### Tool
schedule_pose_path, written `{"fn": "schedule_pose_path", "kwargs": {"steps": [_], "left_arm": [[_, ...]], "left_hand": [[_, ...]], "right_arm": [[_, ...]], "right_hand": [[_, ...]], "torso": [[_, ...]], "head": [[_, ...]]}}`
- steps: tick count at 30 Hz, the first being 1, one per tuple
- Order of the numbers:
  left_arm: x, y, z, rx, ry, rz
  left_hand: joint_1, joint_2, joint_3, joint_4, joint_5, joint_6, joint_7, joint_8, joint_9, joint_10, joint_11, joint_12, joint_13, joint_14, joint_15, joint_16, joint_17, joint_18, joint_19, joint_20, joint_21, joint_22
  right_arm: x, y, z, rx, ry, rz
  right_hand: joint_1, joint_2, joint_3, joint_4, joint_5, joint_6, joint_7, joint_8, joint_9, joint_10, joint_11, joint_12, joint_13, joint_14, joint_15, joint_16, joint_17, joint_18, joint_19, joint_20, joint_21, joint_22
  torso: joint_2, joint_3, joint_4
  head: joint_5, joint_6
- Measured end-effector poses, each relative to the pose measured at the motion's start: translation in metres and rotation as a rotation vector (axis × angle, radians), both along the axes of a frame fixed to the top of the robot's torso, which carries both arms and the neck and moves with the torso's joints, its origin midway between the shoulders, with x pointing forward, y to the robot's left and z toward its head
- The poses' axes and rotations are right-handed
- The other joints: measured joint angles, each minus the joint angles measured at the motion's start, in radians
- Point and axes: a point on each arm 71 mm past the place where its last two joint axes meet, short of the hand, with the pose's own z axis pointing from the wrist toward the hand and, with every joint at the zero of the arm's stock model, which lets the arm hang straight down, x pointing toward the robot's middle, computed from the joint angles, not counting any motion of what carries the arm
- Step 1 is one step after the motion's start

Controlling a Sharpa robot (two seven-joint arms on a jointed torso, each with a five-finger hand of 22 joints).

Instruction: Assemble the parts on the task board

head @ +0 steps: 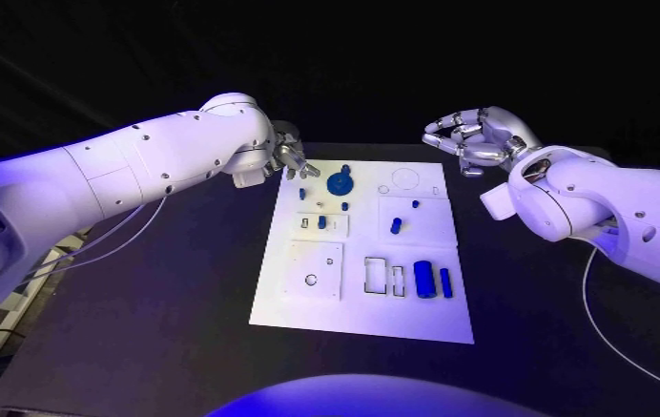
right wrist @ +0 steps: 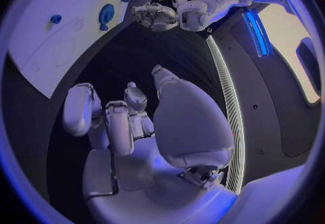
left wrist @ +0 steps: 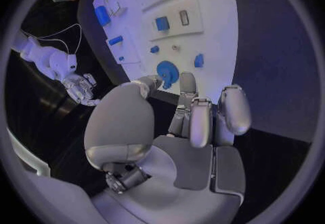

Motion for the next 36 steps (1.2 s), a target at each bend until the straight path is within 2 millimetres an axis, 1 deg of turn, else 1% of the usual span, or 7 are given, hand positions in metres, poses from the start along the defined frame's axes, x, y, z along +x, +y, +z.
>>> {"fn": "schedule_pose_path", "kwargs": {"steps": [7,14,21,23,28,32,36], "left_arm": [[0.014,0.01,-0.006,0.031,-0.008,0.017],[0.019,0.012,-0.016,0.072,0.021,0.006],[0.02,0.009,-0.022,0.085,0.049,-0.012],[0.02,0.008,-0.023,0.087,0.055,-0.015],[0.02,0.008,-0.024,0.09,0.072,-0.021],[0.019,0.008,-0.025,0.088,0.085,-0.024],[0.019,0.009,-0.026,0.087,0.097,-0.025]], "left_hand": [[0.009,0.002,-0.006,0.002,0.0,-0.001,0.001,-0.006,-0.015,0.0,0.0,0.0,-0.005,0.0,0.0,0.0,0.0,0.0,0.004,0.004,0.0,0.013],[0.009,0.002,-0.019,0.001,-0.003,0.013,-0.005,-0.006,-0.019,0.0,0.0,0.0,-0.001,0.0,0.0,0.0,0.0,0.0,0.008,0.008,0.0,0.021],[-0.018,0.029,-0.073,0.002,-0.126,0.039,-0.013,0.011,-0.032,0.013,-0.01,0.018,0.003,0.0,0.0,0.0,0.0,0.0,0.019,0.004,0.008,0.035],[-0.024,0.035,-0.081,0.002,-0.146,0.043,-0.017,0.016,-0.033,0.017,-0.009,0.021,0.007,0.0,0.0,0.0,0.0,0.0,0.022,0.0,0.008,0.04],[-0.031,0.042,-0.095,0.002,-0.152,0.07,-0.026,0.037,-0.029,0.028,-0.02,0.035,0.016,0.0,0.0,0.0,0.0,0.0,0.025,-0.002,0.012,0.045],[-0.036,0.047,-0.103,0.002,-0.152,0.079,-0.035,0.054,-0.017,0.037,-0.021,0.044,0.027,-0.001,-0.001,0.0,0.0,0.0,0.028,-0.005,0.016,0.051],[-0.032,0.051,-0.103,0.002,-0.152,0.079,-0.035,0.06,-0.011,0.037,-0.021,0.044,0.025,0.0,-0.007,0.0,0.0,0.0,0.029,-0.007,0.016,0.054]], "right_arm": [[0.0,0.0,0.0,-0.001,0.001,-0.001],[0.0,0.0,-0.002,-0.001,0.003,-0.001],[0.0,0.0,-0.003,-0.001,0.005,-0.001],[0.0,0.0,-0.003,-0.001,0.005,-0.001],[0.0,0.0,-0.003,-0.001,0.006,-0.001],[0.0,0.0,-0.003,-0.001,0.006,-0.001],[0.0,0.0,-0.003,-0.001,0.006,-0.001]], "right_hand": [[0.0,0.0,0.0,0.0,0.0,0.0,0.0,0.0,0.0,0.0,0.0,0.0,0.0,0.0,0.0,0.0,0.0,0.0,0.0,0.0,0.0,0.0],[0.0,0.0,0.0,0.0,0.0,0.0,0.0,0.0,0.0,0.0,0.0,0.0,0.0,0.0,0.0,0.0,0.0,0.0,0.0,0.0,0.0,0.001],[0.0,0.0,0.0,0.0,0.0,0.0,0.0,0.004,-0.001,0.0,0.0,0.0,0.0,0.0,0.0,0.0,0.0,0.0,0.0,0.0,0.0,0.001],[0.0,0.0,0.0,0.0,0.0,0.0,0.0,0.004,-0.001,0.0,0.0,0.0,0.0,0.0,0.0,0.0,0.0,0.0,0.0,0.0,0.0,0.001],[-0.003,0.003,0.0,0.0,0.0,0.0,0.0,0.004,-0.001,0.0,0.0,0.0,0.0,0.0,0.0,0.0,0.0,0.0,0.0,0.0,0.0,0.001],[-0.004,0.004,0.0,0.0,0.0,0.0,0.0,0.004,-0.001,0.0,0.0,0.0,0.0,0.0,0.0,0.0,0.0,0.0,0.0,0.0,0.0,0.0],[-0.004,0.004,0.0,0.0,0.0,0.0,0.0,0.004,-0.001,0.0,0.0,0.0,0.0,0.0,0.0,0.0,0.0,0.0,0.0,0.0,0.0,0.0]], "torso": [[0.001,-0.0005,-0.0018],[0.002,-0.0006,-0.003],[0.001,-0.0001,-0.0032],[0.001,0.0004,-0.0031],[0.0,0.0012,-0.0018],[-0.001,0.0012,-0.0018],[-0.001,0.0013,-0.0019]], "head": [[0.004,0.004],[0.004,0.005],[-0.002,0.004],[-0.002,0.002],[-0.003,0.0],[-0.001,-0.002],[0.001,-0.003]]}}
